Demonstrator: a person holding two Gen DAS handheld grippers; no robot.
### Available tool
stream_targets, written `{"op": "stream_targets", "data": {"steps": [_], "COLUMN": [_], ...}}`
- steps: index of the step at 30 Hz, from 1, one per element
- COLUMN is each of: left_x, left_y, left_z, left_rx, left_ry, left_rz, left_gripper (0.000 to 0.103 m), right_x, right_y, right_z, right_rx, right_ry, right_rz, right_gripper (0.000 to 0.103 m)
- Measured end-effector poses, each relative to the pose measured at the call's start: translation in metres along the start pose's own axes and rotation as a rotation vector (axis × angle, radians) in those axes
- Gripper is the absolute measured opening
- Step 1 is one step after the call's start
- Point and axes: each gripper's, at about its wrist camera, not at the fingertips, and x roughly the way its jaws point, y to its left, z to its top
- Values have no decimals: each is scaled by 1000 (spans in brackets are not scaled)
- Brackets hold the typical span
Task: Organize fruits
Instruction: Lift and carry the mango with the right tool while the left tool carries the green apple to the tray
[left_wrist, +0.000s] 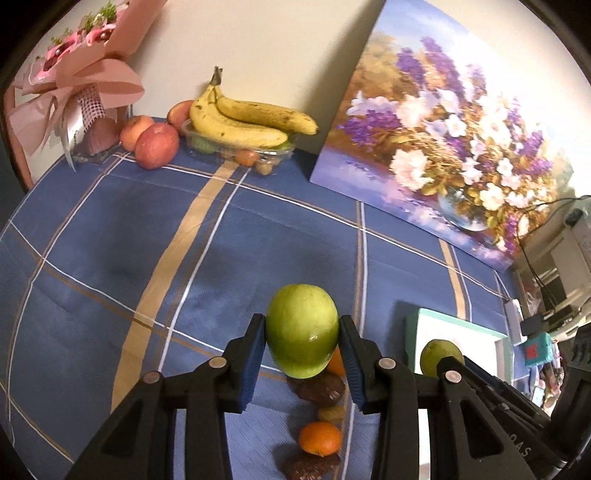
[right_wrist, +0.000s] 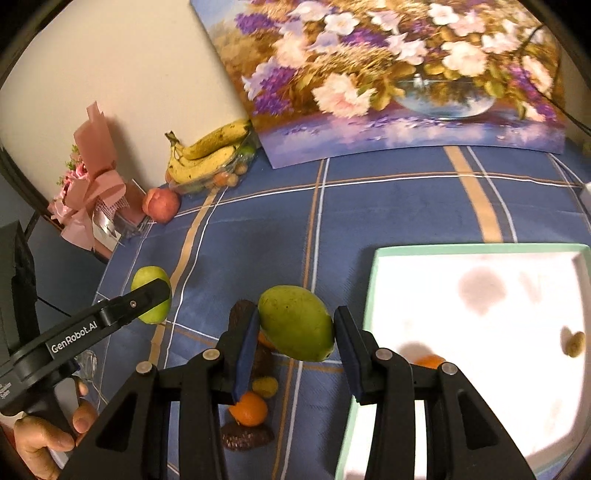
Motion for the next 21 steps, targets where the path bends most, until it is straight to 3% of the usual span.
{"op": "stream_targets", "data": {"steps": [5, 21], "left_x": [-10, -8], "left_y": [-14, -78], "left_z": [-9, -42], "left_rx": [14, 189], "left_ry": [-6, 30], "left_rz": [-52, -63], "left_gripper": [42, 42], "right_x": [-22, -57], "right_y": [-8, -55], "right_z": [-9, -28], "right_rx": [8, 82], "right_ry": [-25, -67], "right_rz": [-16, -46], "right_gripper": [43, 43]}}
